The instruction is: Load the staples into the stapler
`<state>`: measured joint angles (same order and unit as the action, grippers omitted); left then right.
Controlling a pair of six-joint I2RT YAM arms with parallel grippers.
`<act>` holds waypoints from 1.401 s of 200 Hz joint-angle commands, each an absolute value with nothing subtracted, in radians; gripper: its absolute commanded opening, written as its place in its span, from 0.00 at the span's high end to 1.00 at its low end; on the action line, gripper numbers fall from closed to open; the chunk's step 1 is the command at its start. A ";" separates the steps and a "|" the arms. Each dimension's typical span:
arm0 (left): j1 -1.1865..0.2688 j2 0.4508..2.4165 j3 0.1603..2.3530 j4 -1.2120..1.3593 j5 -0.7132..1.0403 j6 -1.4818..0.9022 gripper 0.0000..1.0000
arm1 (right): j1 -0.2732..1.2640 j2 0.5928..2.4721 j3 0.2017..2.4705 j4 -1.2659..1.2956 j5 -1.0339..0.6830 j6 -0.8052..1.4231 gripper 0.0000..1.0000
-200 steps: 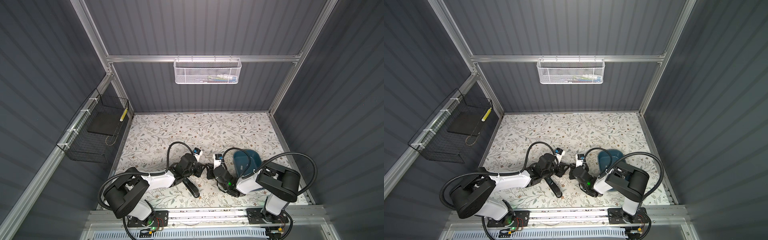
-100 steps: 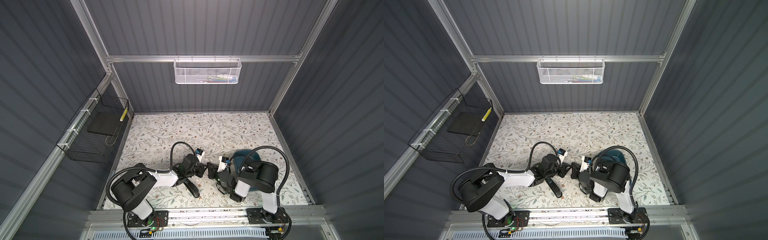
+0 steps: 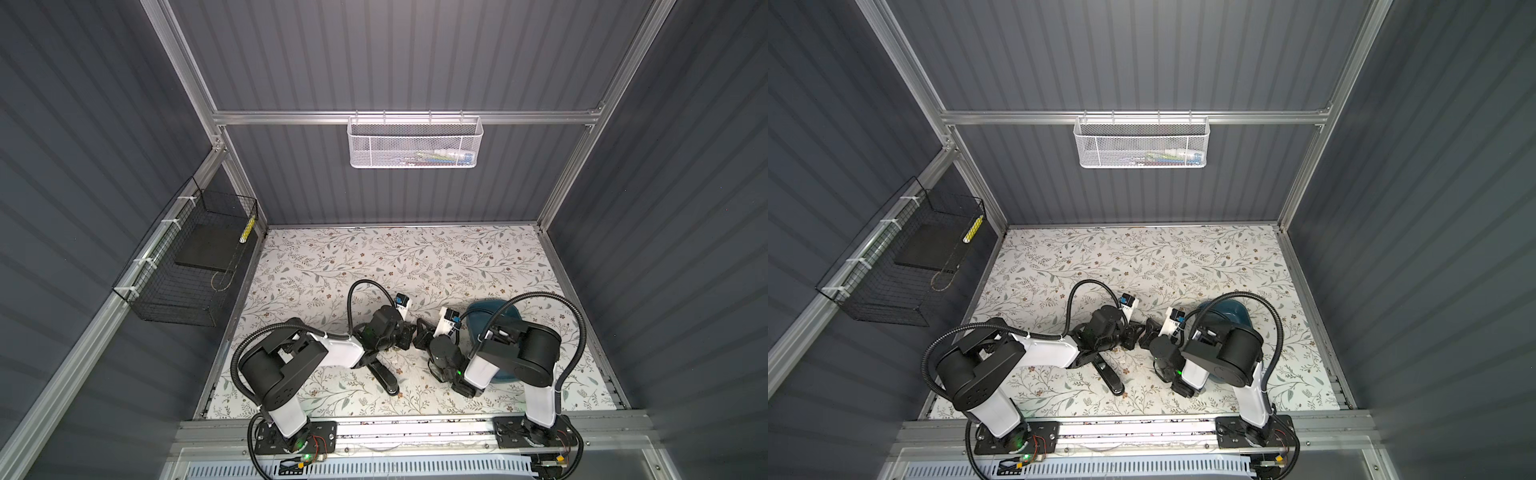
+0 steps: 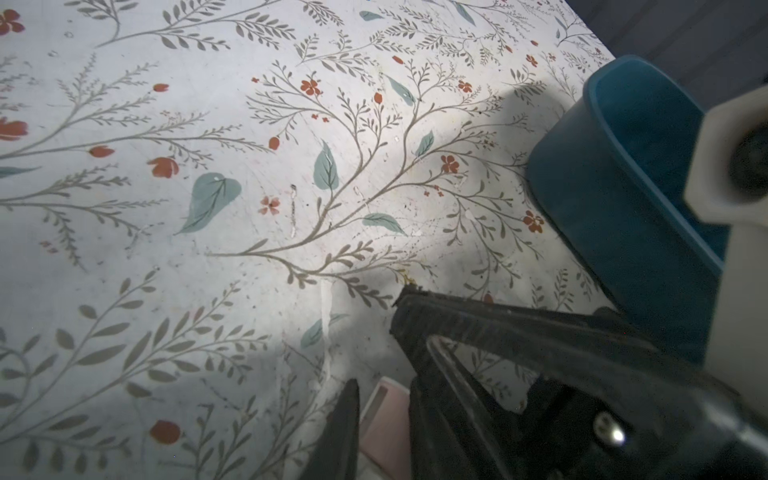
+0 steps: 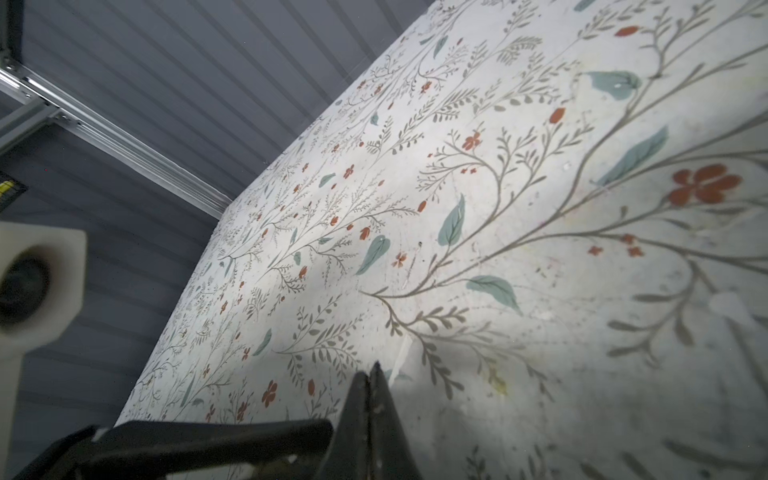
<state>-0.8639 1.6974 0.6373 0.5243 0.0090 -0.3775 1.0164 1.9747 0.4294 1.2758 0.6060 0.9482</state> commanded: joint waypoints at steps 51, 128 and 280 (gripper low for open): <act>-0.910 1.738 0.654 0.471 0.044 -0.376 0.77 | 1.075 2.058 0.432 0.532 0.492 0.918 0.87; -0.908 1.716 0.746 0.370 0.020 -0.356 0.77 | 1.069 1.802 0.536 0.246 0.507 0.791 0.76; -0.893 1.720 0.616 0.512 0.051 -0.425 0.80 | 1.348 2.176 0.529 0.041 0.675 1.246 0.88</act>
